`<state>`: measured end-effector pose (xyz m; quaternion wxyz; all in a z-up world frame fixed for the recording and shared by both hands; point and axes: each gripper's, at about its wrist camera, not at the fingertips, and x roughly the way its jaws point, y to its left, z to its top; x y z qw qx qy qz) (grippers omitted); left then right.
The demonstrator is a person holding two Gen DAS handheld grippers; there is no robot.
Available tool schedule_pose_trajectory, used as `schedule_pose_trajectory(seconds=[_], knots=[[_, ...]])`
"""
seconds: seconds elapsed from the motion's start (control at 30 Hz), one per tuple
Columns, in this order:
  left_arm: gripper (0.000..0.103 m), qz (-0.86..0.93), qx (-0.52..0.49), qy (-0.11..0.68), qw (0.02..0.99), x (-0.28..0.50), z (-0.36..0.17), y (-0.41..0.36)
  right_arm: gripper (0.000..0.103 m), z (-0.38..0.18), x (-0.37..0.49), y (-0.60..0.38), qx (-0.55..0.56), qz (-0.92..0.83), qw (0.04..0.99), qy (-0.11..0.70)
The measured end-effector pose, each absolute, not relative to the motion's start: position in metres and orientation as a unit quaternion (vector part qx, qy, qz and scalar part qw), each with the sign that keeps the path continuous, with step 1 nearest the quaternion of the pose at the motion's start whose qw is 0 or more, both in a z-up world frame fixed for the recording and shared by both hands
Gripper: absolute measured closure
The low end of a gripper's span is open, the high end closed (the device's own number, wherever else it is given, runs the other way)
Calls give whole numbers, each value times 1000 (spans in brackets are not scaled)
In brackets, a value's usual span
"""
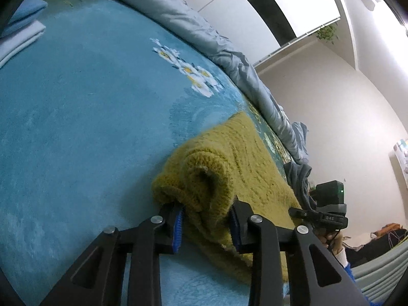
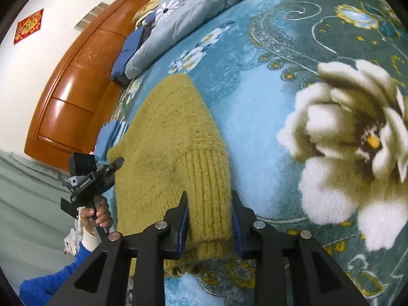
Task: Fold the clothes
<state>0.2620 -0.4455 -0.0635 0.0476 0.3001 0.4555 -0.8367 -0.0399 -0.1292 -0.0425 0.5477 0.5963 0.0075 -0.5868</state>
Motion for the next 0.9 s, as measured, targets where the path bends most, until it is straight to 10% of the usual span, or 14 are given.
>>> schedule_pose_trajectory(seconds=[0.33, 0.9], knots=[[46, -850, 338, 403, 15, 257, -36, -439, 32, -44, -7, -88, 562, -656, 497, -87], [24, -854, 380, 355, -5, 209, -19, -476, 27, -65, 63, -86, 534, -682, 457, -203]])
